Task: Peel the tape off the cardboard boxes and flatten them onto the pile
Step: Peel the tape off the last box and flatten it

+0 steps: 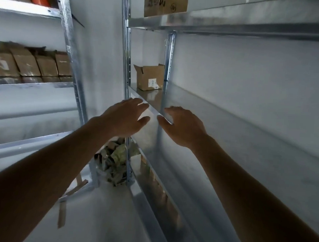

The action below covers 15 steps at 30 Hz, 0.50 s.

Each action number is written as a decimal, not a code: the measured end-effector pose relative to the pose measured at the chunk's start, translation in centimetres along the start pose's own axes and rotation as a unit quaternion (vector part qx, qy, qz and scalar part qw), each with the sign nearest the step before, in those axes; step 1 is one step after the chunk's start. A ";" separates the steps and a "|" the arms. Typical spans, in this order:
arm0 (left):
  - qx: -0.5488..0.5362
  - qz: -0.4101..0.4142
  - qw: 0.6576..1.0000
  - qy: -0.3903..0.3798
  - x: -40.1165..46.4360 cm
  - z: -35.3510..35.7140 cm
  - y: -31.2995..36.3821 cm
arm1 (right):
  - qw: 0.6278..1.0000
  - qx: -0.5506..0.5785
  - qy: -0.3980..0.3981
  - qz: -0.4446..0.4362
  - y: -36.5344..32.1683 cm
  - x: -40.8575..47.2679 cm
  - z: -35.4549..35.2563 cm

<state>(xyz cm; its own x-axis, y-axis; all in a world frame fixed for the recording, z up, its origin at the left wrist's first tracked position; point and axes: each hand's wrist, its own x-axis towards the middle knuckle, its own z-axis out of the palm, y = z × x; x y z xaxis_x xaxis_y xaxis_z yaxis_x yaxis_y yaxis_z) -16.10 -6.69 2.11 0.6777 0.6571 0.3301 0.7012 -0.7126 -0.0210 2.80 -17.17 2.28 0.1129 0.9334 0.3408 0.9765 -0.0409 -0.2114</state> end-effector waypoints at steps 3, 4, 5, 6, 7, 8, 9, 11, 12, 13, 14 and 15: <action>-0.014 0.017 1.000 0.004 4.7 1.7 -5.2 | 1.000 0.008 0.000 0.017 -0.6 6.4 2.8; -0.017 0.019 1.000 0.005 6.2 2.3 -6.8 | 1.000 0.004 -0.007 0.021 -0.6 8.5 3.7; -0.018 0.020 1.000 0.002 7.7 2.8 -8.3 | 1.000 -0.002 -0.011 0.025 -0.6 10.5 4.7; -0.019 0.021 1.000 -0.003 9.2 3.5 -9.7 | 0.999 -0.007 -0.011 0.029 -0.6 12.5 5.6; -0.021 0.022 0.999 -0.008 10.7 4.2 -11.0 | 0.999 -0.009 -0.010 0.035 -0.5 14.5 6.5; -0.024 0.024 0.999 -0.012 12.2 5.0 -12.3 | 0.999 -0.008 -0.010 0.041 -0.5 16.4 7.6; -0.028 0.026 0.999 -0.014 13.7 5.8 -13.5 | 0.999 -0.010 -0.012 0.047 -0.4 18.2 8.6; -0.037 0.026 0.999 -0.015 16.6 7.6 -15.8 | 0.998 -0.018 -0.015 0.055 -0.2 21.9 10.7; -0.041 0.023 0.999 -0.017 18.0 8.5 -16.8 | 0.998 -0.023 -0.015 0.058 0.1 23.7 11.6; -0.045 0.021 0.999 -0.020 19.5 9.5 -17.8 | 0.998 -0.027 -0.013 0.058 0.3 25.5 12.6; -0.049 0.020 0.998 -0.022 20.9 10.4 -18.8 | 0.998 -0.031 -0.010 0.058 0.6 27.3 13.5; -0.054 0.022 0.998 -0.023 22.4 11.3 -19.8 | 0.998 -0.035 -0.006 0.058 0.9 29.1 14.3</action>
<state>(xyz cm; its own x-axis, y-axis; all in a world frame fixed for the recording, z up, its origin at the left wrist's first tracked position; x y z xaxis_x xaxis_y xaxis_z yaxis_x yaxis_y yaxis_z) -12.27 24.96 -0.75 0.7183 0.6335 0.2877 0.6445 -0.7616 0.0679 4.34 15.09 -1.11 0.2244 0.9253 0.3058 0.9673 -0.1735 -0.1850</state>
